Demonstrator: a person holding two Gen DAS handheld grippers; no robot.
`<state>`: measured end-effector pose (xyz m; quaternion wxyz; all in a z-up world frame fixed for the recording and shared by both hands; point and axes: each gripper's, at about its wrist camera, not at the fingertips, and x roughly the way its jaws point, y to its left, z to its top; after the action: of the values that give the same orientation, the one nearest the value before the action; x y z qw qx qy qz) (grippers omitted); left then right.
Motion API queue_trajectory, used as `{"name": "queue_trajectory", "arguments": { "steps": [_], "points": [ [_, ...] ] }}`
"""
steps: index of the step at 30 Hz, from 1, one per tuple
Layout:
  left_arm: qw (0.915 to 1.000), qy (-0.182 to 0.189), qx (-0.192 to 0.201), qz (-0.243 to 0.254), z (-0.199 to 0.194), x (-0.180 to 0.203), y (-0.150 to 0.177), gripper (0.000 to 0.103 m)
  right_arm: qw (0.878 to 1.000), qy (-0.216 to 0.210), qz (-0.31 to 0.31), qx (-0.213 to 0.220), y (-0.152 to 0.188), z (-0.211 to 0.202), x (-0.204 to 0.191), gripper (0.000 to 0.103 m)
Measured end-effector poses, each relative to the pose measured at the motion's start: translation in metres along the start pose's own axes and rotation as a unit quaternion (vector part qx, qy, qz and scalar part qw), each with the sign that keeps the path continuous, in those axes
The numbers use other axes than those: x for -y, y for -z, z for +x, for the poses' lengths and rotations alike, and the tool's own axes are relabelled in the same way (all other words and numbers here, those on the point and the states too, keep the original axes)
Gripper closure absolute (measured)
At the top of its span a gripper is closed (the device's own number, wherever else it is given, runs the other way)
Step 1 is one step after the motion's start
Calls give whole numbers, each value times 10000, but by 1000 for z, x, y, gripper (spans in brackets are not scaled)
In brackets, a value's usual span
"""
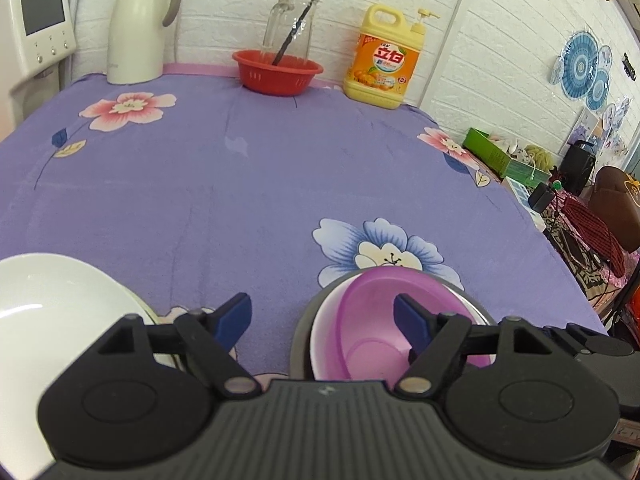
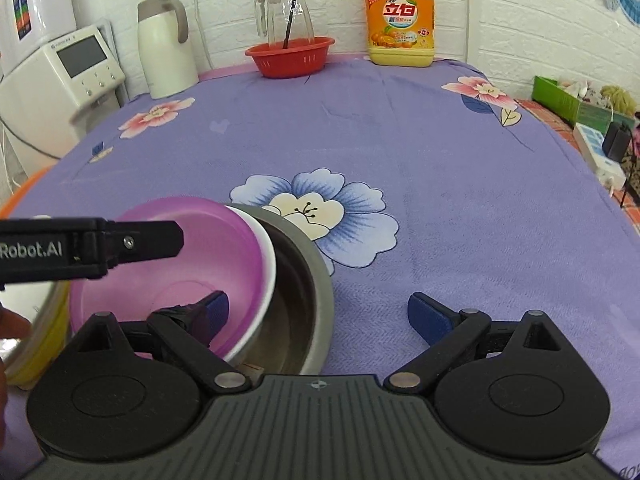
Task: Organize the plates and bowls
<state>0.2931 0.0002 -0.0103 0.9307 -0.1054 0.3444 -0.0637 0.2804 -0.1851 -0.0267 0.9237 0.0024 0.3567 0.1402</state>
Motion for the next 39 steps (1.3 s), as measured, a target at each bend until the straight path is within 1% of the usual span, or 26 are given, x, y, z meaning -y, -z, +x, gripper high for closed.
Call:
{"name": "queue_trajectory", "arguments": {
  "steps": [5, 7, 9, 12, 16, 18, 25, 27, 29, 35, 39],
  "points": [
    [10000, 12, -98, -7, 4, -1, 1, 26, 9998, 165, 28, 76, -3, -4, 4, 0],
    [9998, 76, -168, 21, 5, -1, 2, 26, 9999, -7, 42, 96, -3, -7, 1, 0],
    [9994, 146, -321, 74, 7, -3, 2, 26, 9997, -217, 21, 93, -2, -6, -5, 0],
    [9979, 307, -559, 67, 15, -7, 2, 26, 9997, -219, -41, 37, 1, -1, -12, 0],
    [9969, 297, -669, 275, 21, -3, 0, 25, 9991, -392, 188, 33, 5, 4, -9, 0],
    [9967, 253, -675, 382, 22, -1, 0, 25, 9991, -384, 144, 99, 7, 3, -10, 0],
    [9945, 363, -789, 580, 25, -2, -4, 25, 9988, -369, 159, 263, 11, 2, -11, 0],
    [9938, 389, -808, 663, 26, 0, -4, 25, 9990, -397, 139, 182, 9, 2, -10, 0],
    [9933, 416, -828, 687, 26, 0, -4, 25, 9992, -339, 218, 59, 6, 0, -10, 0],
    [9935, 396, -802, 698, 27, 0, -4, 25, 9992, -264, 172, 237, 10, -12, -13, 0],
    [9926, 507, -838, 720, 28, 4, 2, 25, 9987, -440, 155, 217, 11, -11, -16, 0]
  ]
}}
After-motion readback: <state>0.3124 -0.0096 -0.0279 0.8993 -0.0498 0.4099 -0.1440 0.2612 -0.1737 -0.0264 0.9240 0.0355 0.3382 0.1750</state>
